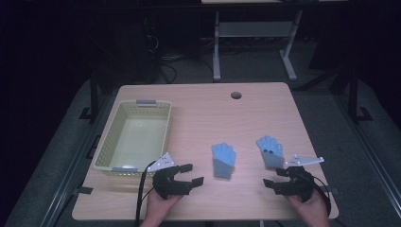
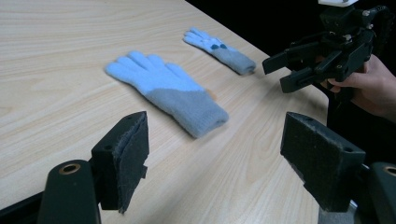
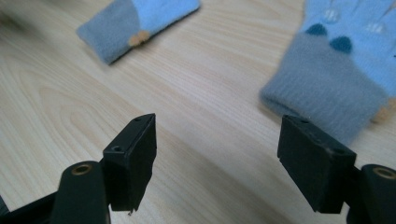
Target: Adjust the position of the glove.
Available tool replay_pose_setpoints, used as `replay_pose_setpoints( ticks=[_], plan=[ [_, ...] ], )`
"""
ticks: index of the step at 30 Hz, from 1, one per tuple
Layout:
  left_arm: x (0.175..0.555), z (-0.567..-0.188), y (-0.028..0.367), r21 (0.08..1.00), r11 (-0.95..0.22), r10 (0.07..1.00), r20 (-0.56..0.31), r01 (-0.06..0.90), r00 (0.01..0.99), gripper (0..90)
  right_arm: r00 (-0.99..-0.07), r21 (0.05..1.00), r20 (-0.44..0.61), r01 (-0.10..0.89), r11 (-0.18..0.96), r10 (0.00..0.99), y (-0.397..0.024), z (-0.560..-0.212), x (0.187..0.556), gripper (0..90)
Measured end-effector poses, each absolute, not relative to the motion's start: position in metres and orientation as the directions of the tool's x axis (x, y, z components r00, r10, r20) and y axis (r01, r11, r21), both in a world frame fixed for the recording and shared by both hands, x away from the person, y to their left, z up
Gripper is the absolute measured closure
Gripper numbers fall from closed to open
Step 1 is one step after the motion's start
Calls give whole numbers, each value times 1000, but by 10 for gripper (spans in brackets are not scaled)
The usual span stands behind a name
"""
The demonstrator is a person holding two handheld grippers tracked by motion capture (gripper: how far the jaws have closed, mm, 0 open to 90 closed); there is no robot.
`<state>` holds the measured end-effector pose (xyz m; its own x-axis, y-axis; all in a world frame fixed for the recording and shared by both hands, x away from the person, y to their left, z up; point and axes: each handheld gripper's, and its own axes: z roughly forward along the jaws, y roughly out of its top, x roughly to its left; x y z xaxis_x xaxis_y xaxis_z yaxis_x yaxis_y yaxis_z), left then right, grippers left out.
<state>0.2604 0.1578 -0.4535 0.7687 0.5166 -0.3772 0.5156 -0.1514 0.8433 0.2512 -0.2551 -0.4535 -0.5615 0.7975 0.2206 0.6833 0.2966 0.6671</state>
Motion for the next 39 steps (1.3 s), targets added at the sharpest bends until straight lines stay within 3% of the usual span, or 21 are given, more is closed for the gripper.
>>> replay_pose_setpoints(
  ticks=[22, 39],
  plan=[
    [254, -453, 154, 851, -176, 518, -348, 495, 781, 233, -636, 653, 182, 648, 391, 750, -234, -438, 266, 234],
    [255, -450, 160, 859, -149, 530, -348, 489, 773, 232, -641, 619, 170, 660, 425, 749, -234, -416, 304, 232]
  ],
)
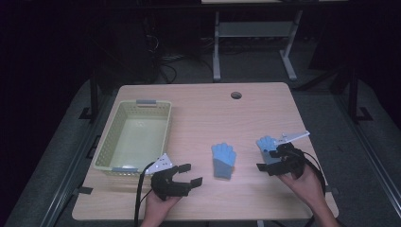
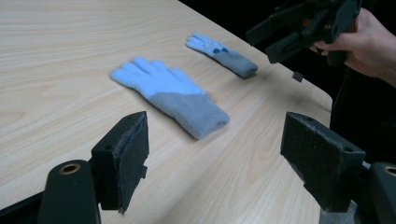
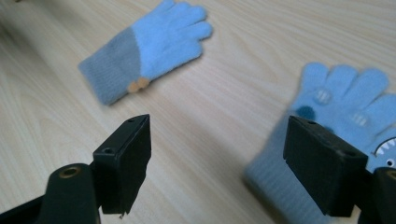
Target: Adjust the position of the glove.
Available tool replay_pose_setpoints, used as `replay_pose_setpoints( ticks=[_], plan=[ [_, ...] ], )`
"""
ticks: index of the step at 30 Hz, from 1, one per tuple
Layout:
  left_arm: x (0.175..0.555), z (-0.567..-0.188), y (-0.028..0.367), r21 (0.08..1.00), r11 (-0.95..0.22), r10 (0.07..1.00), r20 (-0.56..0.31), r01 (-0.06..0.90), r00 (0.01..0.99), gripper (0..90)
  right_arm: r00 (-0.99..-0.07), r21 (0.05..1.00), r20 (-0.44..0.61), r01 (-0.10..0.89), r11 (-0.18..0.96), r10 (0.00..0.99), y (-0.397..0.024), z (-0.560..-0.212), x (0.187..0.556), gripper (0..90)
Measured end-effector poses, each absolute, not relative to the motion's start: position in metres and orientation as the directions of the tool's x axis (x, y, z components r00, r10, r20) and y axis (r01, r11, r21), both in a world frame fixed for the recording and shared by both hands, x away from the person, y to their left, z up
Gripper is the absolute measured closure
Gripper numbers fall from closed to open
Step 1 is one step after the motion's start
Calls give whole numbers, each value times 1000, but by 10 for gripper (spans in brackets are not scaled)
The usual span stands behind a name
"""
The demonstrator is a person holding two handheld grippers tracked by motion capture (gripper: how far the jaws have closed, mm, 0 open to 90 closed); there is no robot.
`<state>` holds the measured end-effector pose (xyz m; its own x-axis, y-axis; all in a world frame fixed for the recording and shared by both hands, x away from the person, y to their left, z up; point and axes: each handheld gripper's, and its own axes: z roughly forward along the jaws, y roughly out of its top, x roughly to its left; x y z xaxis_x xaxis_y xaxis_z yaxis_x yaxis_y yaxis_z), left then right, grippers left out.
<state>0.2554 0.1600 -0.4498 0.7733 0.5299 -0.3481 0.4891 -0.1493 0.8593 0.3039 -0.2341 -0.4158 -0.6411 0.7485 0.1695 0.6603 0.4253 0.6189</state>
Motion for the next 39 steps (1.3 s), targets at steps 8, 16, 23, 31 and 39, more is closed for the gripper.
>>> replay_pose_setpoints(
  ticks=[8, 16, 23, 31, 39],
  plan=[
    [254, -448, 161, 865, -143, 537, -340, 480, 772, 233, -650, 605, 156, 658, 448, 744, -230, -407, 318, 239],
    [252, -446, 162, 867, -114, 535, -359, 486, 765, 233, -634, 586, 125, 668, 459, 763, -238, -393, 331, 241],
    [251, -447, 159, 867, -137, 529, -345, 479, 775, 233, -604, 568, 130, 695, 440, 786, -248, -392, 345, 272],
    [251, -448, 158, 866, -141, 534, -342, 480, 773, 233, -572, 536, 121, 726, 432, 811, -252, -403, 357, 301],
    [251, -449, 156, 864, -147, 527, -344, 482, 777, 233, -545, 489, 104, 756, 435, 832, -255, -414, 363, 337]
  ],
)
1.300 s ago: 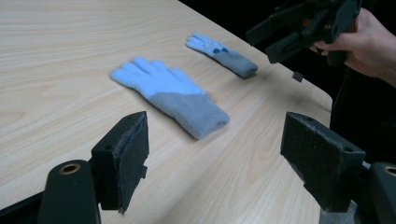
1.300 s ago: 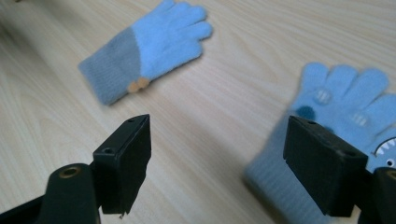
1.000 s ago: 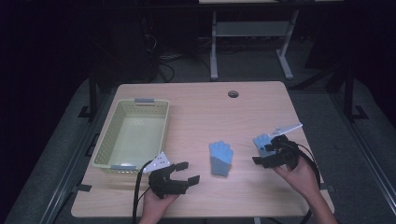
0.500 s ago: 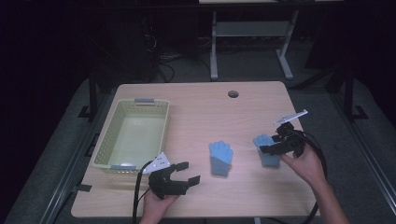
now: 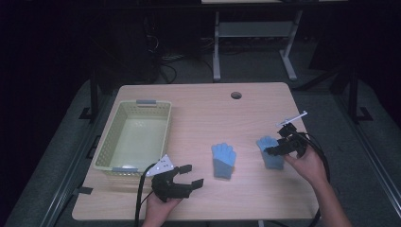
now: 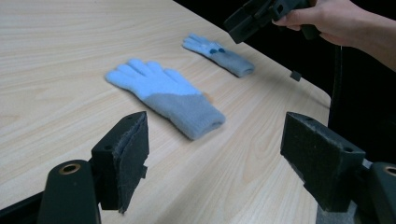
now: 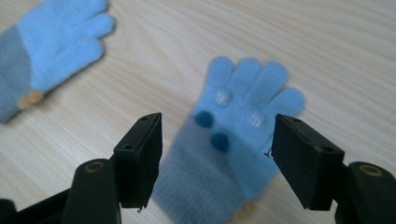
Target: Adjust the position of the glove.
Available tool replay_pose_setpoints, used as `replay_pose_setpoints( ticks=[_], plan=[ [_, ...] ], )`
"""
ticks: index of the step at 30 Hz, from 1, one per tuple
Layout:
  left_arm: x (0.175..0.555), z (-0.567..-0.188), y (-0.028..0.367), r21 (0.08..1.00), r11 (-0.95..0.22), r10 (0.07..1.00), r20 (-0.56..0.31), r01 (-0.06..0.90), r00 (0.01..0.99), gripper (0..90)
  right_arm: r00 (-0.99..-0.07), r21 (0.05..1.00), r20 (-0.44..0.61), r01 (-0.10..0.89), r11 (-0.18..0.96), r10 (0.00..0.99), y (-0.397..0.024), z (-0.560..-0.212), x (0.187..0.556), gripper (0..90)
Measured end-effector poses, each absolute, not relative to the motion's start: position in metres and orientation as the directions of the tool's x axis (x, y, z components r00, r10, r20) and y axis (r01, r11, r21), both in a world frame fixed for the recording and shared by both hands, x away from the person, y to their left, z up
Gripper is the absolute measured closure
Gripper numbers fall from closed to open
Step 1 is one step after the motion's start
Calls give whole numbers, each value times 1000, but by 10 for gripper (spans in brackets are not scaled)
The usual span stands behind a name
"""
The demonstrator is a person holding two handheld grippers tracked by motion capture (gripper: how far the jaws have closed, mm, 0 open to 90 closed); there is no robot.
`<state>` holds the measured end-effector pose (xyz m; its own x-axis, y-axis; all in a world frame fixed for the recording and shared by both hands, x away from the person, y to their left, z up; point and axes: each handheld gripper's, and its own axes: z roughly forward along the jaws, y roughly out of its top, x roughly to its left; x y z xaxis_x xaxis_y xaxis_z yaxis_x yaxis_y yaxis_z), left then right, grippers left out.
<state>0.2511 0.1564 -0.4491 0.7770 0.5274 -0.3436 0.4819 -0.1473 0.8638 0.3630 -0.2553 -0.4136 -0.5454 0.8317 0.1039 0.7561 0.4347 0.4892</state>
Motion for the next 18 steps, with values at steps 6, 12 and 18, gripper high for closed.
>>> replay_pose_setpoints(
  ticks=[6, 12, 18],
  plan=[
    [252, -449, 157, 865, -147, 527, -342, 481, 777, 233, -539, 463, 114, 772, 436, 834, -256, -420, 366, 386],
    [253, -451, 156, 860, -144, 528, -352, 490, 773, 233, -540, 417, 84, 783, 462, 838, -252, -429, 367, 433],
    [252, -451, 156, 861, -152, 524, -346, 485, 779, 233, -552, 397, 54, 777, 489, 832, -247, -432, 370, 495]
  ],
)
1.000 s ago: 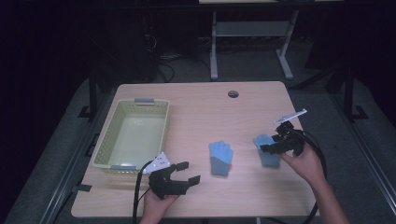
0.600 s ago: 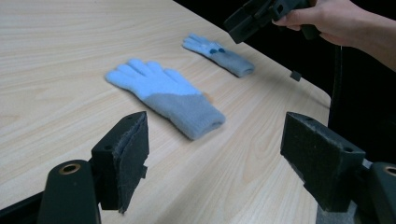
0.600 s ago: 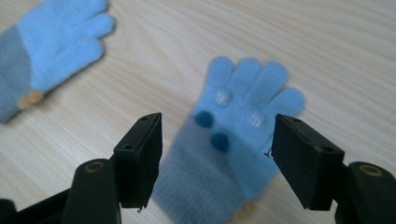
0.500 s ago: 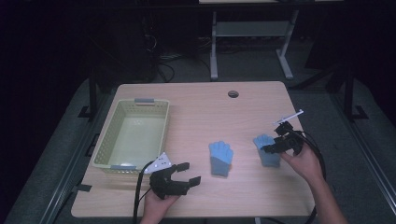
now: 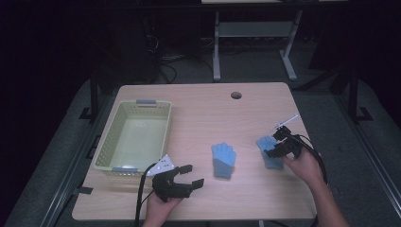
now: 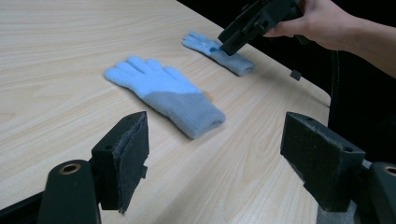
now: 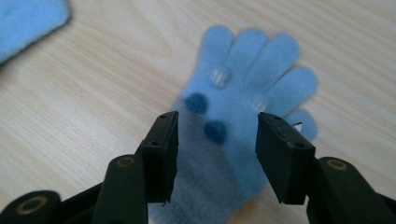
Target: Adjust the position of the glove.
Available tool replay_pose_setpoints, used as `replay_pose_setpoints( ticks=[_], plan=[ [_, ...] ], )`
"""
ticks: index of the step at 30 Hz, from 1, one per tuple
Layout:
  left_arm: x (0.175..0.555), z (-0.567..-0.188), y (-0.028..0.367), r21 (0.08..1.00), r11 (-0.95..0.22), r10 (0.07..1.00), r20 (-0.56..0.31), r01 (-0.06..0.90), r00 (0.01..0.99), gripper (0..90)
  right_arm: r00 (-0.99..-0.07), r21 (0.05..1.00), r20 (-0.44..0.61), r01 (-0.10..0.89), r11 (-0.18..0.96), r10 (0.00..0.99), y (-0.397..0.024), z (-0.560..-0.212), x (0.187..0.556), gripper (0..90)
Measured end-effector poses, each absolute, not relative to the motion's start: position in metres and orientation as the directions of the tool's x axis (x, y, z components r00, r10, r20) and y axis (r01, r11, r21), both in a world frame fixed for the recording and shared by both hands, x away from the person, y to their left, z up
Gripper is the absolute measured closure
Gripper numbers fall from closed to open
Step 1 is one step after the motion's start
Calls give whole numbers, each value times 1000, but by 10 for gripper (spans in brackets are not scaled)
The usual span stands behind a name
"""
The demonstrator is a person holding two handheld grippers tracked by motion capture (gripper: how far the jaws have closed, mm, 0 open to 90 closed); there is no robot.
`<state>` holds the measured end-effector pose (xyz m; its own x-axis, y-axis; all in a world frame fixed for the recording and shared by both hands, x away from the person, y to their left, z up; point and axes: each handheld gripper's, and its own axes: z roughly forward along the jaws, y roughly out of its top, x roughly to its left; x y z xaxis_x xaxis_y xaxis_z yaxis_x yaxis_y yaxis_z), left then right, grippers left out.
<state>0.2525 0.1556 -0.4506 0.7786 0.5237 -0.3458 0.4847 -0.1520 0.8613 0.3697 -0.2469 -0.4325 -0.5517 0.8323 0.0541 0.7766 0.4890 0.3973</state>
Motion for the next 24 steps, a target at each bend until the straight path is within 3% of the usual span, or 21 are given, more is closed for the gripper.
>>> replay_pose_setpoints(
  ticks=[12, 24],
  plan=[
    [252, -451, 155, 860, -151, 524, -348, 487, 778, 233, -531, 339, 29, 802, 492, 847, -244, -441, 373, 547],
    [250, -451, 153, 861, -159, 520, -343, 483, 782, 234, -505, 351, 38, 814, 462, 862, -244, -443, 371, 603]
  ],
)
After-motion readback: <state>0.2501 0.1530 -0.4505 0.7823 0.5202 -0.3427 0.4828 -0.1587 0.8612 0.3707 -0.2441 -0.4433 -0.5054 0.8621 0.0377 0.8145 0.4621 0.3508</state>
